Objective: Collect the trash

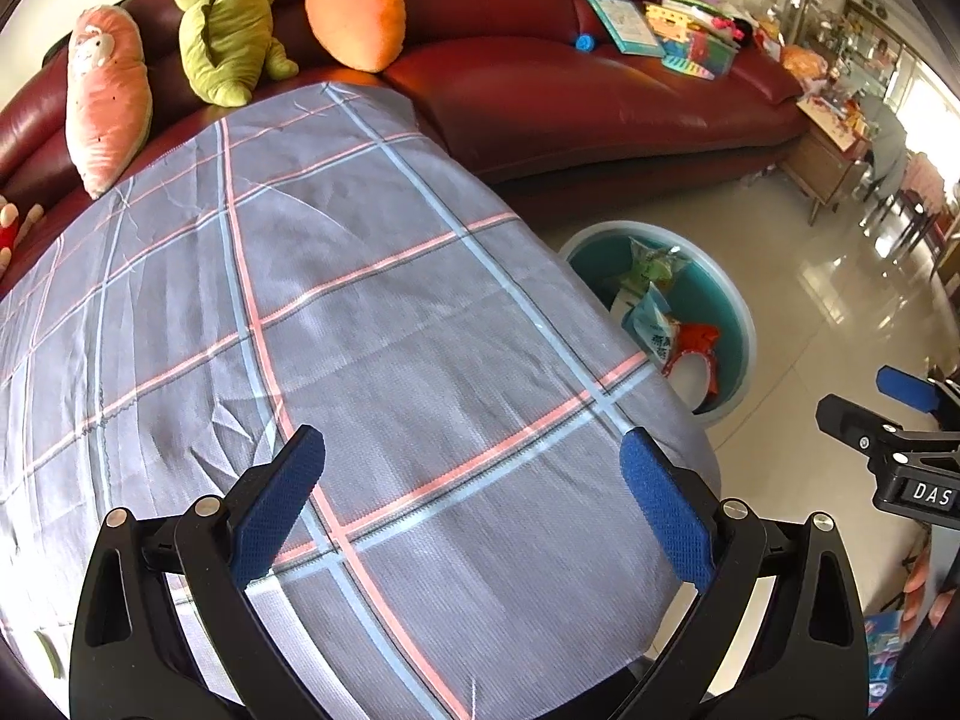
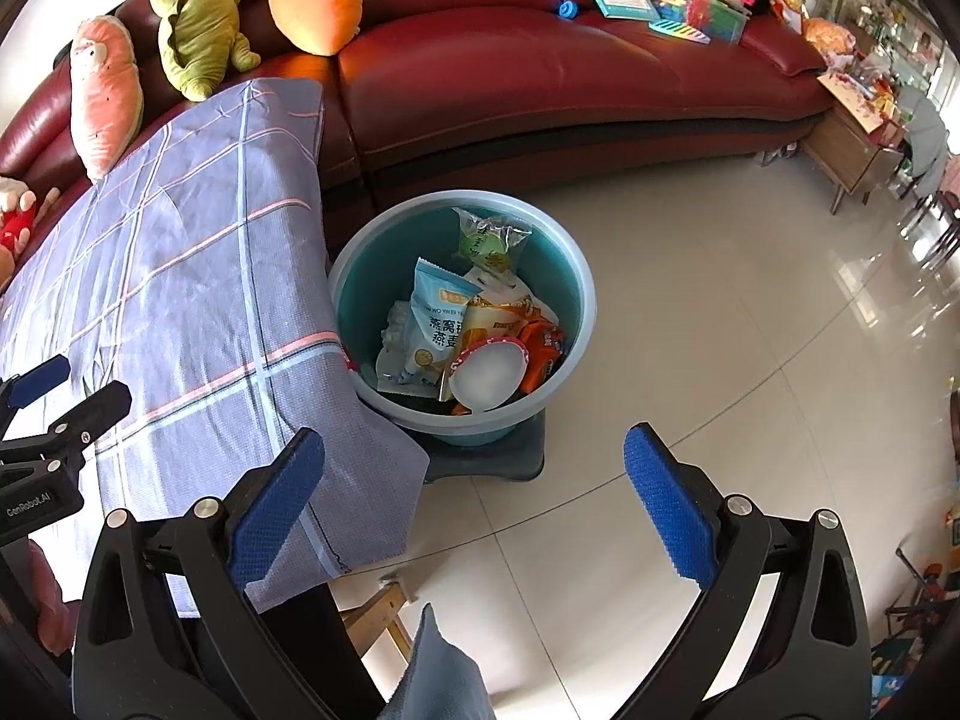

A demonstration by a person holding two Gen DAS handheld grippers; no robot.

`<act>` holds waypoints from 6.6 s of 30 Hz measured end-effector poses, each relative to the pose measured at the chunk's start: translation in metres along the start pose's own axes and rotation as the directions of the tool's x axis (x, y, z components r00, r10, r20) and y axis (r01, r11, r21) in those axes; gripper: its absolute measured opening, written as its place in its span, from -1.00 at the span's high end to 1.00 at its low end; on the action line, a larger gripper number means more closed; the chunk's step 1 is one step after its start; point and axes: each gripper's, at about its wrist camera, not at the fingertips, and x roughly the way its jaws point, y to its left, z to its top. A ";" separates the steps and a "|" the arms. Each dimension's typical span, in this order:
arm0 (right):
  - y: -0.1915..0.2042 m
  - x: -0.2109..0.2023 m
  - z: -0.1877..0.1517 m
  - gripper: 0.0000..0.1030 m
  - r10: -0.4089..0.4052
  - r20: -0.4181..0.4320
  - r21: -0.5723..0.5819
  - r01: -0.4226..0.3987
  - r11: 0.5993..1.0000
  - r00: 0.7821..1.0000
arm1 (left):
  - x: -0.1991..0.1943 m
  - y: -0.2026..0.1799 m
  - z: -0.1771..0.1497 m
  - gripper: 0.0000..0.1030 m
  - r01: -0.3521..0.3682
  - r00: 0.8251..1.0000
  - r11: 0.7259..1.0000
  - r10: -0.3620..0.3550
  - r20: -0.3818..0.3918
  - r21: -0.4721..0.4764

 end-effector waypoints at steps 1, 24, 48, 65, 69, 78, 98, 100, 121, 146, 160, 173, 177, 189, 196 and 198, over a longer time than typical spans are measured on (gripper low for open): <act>0.000 0.001 0.000 -0.87 -0.001 -0.003 0.001 0.001 1.000 1.000 | 0.000 0.000 0.000 -0.92 0.007 1.000 1.000 -0.007 -0.003 -0.001; -0.001 0.010 -0.005 -0.87 -0.020 -0.012 -0.001 0.020 1.000 1.000 | 0.005 -0.002 -0.004 -0.92 -0.011 1.000 1.000 0.011 -0.008 0.001; -0.005 0.012 -0.005 -0.87 -0.041 -0.009 -0.005 0.041 0.999 0.999 | 0.010 -0.004 -0.006 -0.92 -0.024 0.999 0.999 0.025 -0.027 0.021; -0.006 0.010 -0.004 -0.87 -0.043 -0.008 -0.003 0.043 0.999 0.999 | 0.012 -0.003 -0.007 -0.92 -0.024 0.999 1.000 0.025 -0.038 0.018; -0.006 0.009 -0.002 -0.87 -0.041 -0.005 0.000 0.041 0.999 0.999 | 0.013 -0.003 -0.007 -0.92 -0.020 0.999 1.000 0.021 -0.045 0.017; -0.007 0.009 -0.001 -0.87 -0.042 -0.004 0.003 0.042 0.999 0.999 | 0.014 -0.001 -0.006 -0.92 -0.016 0.999 1.000 0.016 -0.049 0.014; -0.003 0.014 0.012 -0.87 -0.053 -0.008 -0.007 0.053 0.999 0.999 | 0.018 0.004 -0.005 -0.92 -0.007 0.999 1.000 0.008 -0.053 0.008; -0.002 0.015 0.013 -0.87 -0.053 -0.008 -0.009 0.053 0.999 0.999 | 0.019 0.007 -0.004 -0.92 -0.008 0.999 1.000 0.008 -0.051 0.002; 0.019 0.024 0.023 -0.87 -0.073 -0.006 -0.039 0.073 0.997 0.997 | 0.023 0.036 -0.001 -0.92 -0.041 0.999 0.999 0.041 -0.028 -0.029; 0.134 0.017 0.033 -0.87 0.067 -0.010 -0.110 -0.068 0.992 0.998 | -0.023 0.187 -0.031 -0.92 -0.125 0.988 0.954 0.144 0.052 -0.273; 0.209 0.013 0.034 -0.87 0.089 -0.022 -0.221 -0.091 0.971 0.996 | -0.057 0.254 -0.055 -0.92 -0.250 0.953 0.897 0.295 0.072 -0.363; 0.237 0.011 0.030 -0.87 0.116 -0.027 -0.259 -0.119 0.959 0.993 | -0.054 0.260 -0.059 -0.92 -0.242 0.957 0.895 0.285 0.061 -0.375; 0.241 0.014 0.027 -0.87 0.118 -0.035 -0.273 -0.123 0.954 0.992 | -0.051 0.259 -0.058 -0.92 -0.242 0.958 0.895 0.282 0.056 -0.374; 0.240 0.021 0.027 -0.87 0.117 -0.043 -0.270 -0.124 0.955 0.992 | -0.041 0.254 -0.054 -0.92 -0.236 0.962 0.901 0.271 0.047 -0.363; 0.240 0.025 0.026 -0.87 0.119 -0.047 -0.273 -0.128 0.953 0.992 | -0.038 0.253 -0.055 -0.92 -0.238 0.962 0.900 0.271 0.042 -0.364; 0.241 0.026 0.026 -0.87 0.119 -0.049 -0.273 -0.128 0.953 0.992 | -0.036 0.254 -0.055 -0.92 -0.238 0.962 0.900 0.271 0.040 -0.366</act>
